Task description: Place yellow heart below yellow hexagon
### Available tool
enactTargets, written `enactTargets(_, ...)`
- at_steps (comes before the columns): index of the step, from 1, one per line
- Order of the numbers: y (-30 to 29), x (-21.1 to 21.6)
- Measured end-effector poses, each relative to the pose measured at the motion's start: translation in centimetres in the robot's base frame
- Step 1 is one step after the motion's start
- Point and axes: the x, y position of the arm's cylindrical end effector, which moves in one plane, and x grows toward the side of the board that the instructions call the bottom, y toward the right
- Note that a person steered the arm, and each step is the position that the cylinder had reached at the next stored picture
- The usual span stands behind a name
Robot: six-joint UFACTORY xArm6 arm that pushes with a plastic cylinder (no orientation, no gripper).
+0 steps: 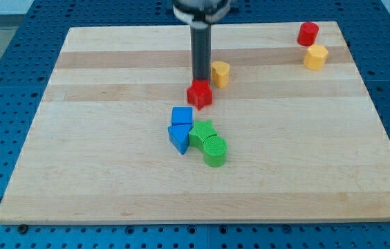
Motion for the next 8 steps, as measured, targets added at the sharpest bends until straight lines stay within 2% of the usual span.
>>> enactTargets(2,0.1,0.9)
enactTargets(3,0.1,-1.6)
enactTargets(4,0.1,-1.7)
enactTargets(5,0.1,-3.9)
enactTargets(7,0.1,-4.0)
enactTargets(8,2.8,-4.0)
